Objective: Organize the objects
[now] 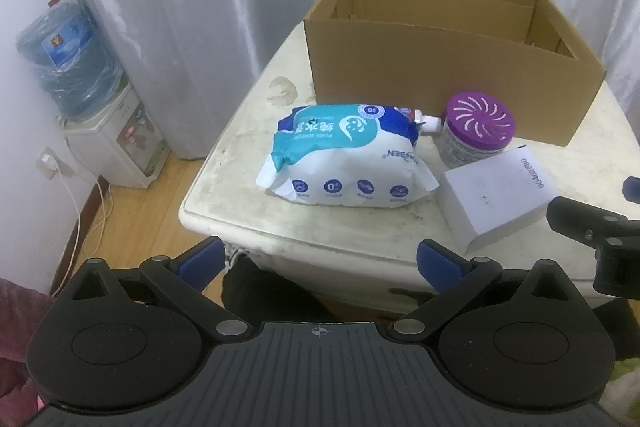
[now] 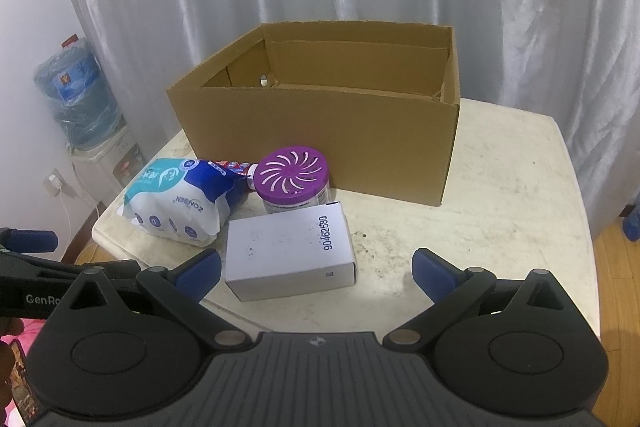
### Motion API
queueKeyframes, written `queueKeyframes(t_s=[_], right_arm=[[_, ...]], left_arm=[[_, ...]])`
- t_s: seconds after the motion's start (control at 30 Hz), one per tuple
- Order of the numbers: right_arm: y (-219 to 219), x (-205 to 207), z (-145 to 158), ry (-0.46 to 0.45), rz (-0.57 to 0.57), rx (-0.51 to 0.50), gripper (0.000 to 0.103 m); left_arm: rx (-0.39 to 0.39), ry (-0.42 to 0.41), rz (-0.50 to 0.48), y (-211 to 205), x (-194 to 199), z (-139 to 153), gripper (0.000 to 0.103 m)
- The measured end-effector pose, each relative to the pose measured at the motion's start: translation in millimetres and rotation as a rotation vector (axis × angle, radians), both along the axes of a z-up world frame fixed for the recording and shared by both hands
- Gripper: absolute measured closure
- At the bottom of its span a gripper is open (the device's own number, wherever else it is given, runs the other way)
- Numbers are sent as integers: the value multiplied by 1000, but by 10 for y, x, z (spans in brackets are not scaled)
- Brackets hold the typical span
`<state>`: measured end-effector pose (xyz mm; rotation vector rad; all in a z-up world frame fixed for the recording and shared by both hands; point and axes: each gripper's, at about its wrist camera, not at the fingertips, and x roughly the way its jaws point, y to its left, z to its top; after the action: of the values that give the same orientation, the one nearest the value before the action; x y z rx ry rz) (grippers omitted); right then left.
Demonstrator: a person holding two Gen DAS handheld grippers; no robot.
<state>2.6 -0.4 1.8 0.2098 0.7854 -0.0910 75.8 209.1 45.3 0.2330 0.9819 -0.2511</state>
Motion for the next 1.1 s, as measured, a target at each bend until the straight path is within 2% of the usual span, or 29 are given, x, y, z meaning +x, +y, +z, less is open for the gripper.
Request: queueKeyframes(t_s=[1.1], right_arm=[[-35, 29, -47, 13, -4, -5, 0]], left_arm=[[5, 6, 0, -24, 29, -62, 0]])
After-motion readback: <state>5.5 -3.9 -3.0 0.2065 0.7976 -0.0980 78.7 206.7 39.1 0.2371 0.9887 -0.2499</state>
